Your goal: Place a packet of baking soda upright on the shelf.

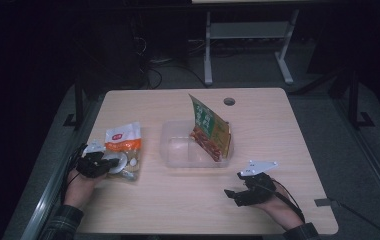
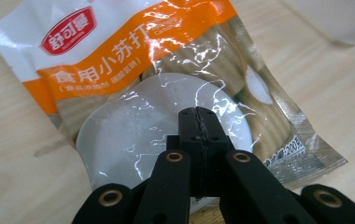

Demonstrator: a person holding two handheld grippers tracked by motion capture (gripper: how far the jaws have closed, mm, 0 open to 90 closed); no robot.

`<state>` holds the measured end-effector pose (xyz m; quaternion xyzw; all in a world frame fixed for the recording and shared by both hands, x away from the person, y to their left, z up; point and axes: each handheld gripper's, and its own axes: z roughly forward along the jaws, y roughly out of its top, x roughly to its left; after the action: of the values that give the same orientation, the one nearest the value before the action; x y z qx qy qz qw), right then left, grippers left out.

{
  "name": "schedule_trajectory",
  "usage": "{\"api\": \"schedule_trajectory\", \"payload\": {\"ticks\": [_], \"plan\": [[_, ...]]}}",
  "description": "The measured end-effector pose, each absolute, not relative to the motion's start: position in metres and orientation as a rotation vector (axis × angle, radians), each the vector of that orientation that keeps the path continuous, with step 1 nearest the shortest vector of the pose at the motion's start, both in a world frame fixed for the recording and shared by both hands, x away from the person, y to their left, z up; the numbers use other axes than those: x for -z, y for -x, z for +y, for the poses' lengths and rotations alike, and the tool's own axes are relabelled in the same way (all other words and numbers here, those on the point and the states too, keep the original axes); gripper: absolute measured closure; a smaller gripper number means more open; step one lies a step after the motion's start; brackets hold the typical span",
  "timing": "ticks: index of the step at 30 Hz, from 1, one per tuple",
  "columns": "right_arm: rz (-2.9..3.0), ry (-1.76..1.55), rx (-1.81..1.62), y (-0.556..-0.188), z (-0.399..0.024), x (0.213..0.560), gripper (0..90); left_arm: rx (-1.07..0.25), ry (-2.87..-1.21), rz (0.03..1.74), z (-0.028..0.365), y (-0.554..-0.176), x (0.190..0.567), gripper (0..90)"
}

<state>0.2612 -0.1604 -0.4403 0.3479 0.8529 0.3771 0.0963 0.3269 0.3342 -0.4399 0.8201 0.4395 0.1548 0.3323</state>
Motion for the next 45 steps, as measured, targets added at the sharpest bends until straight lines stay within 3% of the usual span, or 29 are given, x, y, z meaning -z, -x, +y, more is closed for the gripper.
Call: {"api": "schedule_trajectory", "payload": {"ticks": [17,28,45], "plan": [[2.541,-1.024,-1.114,-0.255,-0.158,0.439,23.9,-0.34,-2.243,0.99,0.31,-0.293,0.438,90.0],[2.541,-1.021,-1.113,-0.256,-0.158,0.44,23.9,-0.316,-2.282,0.926,0.274,-0.312,0.436,90.0],[2.546,-1.024,-1.114,-0.256,-0.158,0.441,23.9,-0.222,-2.271,0.892,0.295,-0.267,0.437,90.0]]}}
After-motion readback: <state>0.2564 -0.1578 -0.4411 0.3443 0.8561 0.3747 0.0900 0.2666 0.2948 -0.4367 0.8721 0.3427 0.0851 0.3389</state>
